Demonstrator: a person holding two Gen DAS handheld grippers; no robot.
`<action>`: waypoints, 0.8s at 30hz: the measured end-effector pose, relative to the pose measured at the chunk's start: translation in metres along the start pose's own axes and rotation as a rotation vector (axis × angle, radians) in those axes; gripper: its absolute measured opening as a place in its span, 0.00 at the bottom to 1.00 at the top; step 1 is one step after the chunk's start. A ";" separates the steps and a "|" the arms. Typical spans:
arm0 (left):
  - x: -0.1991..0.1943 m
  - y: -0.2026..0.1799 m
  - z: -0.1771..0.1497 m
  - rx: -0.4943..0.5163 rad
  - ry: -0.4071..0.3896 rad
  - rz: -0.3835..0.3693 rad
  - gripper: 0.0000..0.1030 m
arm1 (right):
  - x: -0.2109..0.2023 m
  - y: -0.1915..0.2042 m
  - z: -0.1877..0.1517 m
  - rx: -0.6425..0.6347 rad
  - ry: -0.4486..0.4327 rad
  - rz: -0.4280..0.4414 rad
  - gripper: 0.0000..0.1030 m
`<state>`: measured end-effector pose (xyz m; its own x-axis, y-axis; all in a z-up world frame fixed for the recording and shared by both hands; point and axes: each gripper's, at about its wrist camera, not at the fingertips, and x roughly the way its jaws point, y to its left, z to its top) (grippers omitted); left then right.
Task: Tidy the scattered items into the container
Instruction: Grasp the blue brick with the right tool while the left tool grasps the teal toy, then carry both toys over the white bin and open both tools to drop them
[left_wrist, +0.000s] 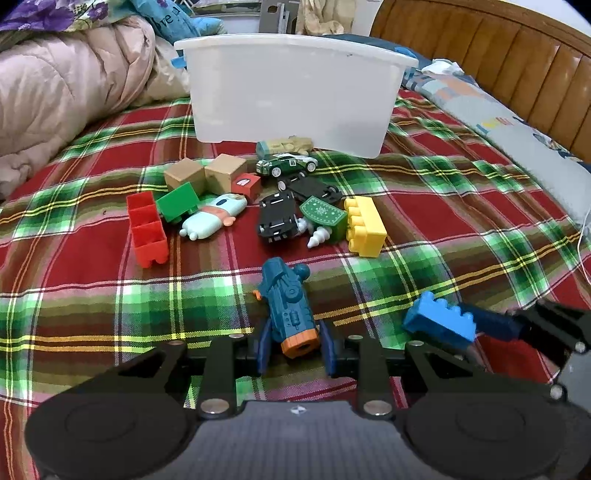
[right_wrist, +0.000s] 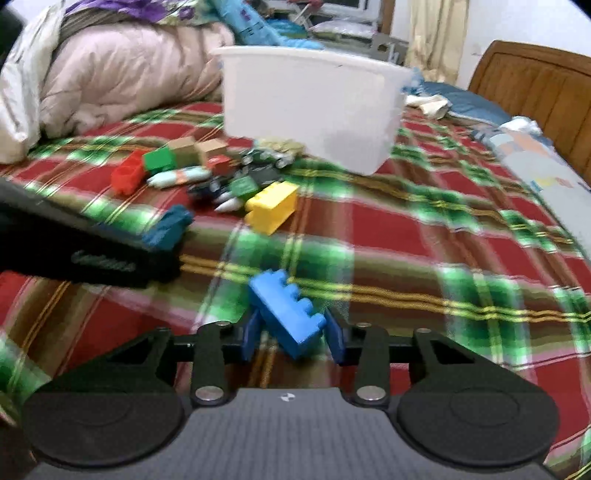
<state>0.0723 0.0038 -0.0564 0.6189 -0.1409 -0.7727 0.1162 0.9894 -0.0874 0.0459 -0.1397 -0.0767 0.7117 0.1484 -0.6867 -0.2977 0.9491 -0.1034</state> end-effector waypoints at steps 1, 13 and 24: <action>0.000 0.000 0.000 0.000 0.001 -0.001 0.30 | -0.002 0.000 -0.002 -0.004 0.001 0.004 0.41; 0.000 -0.001 0.004 0.001 0.007 0.002 0.30 | -0.006 0.001 0.004 -0.019 -0.037 0.029 0.26; -0.025 -0.004 0.051 0.054 -0.075 0.020 0.29 | 0.000 -0.005 0.049 -0.019 -0.086 -0.030 0.26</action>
<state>0.0964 0.0012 -0.0045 0.6777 -0.1251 -0.7246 0.1433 0.9890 -0.0367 0.0785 -0.1304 -0.0409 0.7721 0.1440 -0.6189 -0.2867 0.9482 -0.1371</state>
